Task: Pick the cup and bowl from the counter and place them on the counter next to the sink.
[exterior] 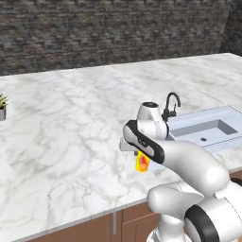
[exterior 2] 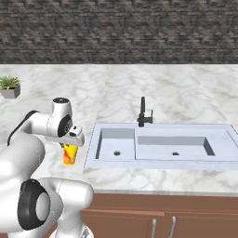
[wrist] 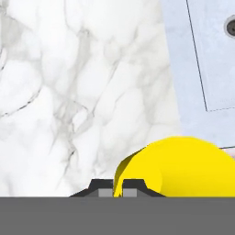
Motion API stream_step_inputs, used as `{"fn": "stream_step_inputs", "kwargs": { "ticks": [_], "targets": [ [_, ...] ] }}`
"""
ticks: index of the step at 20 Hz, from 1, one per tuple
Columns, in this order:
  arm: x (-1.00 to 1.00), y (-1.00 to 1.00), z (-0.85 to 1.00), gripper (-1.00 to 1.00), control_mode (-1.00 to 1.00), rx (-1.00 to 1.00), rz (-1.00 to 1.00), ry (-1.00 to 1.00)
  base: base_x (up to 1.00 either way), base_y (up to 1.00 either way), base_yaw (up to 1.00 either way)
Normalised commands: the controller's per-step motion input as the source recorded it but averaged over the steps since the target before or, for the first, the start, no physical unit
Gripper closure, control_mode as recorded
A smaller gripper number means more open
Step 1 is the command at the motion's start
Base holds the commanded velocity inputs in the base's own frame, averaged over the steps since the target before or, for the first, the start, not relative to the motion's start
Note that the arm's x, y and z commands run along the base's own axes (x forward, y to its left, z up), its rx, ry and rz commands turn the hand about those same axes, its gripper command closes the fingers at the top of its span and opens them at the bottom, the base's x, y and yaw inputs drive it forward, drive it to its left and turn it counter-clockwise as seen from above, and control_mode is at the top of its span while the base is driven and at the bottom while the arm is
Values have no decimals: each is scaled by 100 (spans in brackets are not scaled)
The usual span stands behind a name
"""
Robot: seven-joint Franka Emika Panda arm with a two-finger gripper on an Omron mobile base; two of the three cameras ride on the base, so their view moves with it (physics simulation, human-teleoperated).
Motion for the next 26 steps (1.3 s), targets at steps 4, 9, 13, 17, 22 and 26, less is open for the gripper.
{"fn": "stream_step_inputs", "kwargs": {
  "ticks": [4,9,13,17,22,26],
  "targets": [
    [21,0,-16,100,-100,0,0,0,0,0,0],
    [18,0,-25,100,-100,0,0,-1,0,0,0],
    [6,1,-36,100,-100,0,0,-8,0,0,0],
    [0,8,-43,100,-100,-1,0,-14,0,0,0],
    [0,10,-37,100,-100,0,0,-13,0,0,0],
    [-3,4,-19,100,-100,0,0,-4,0,0,0]
  ]
}}
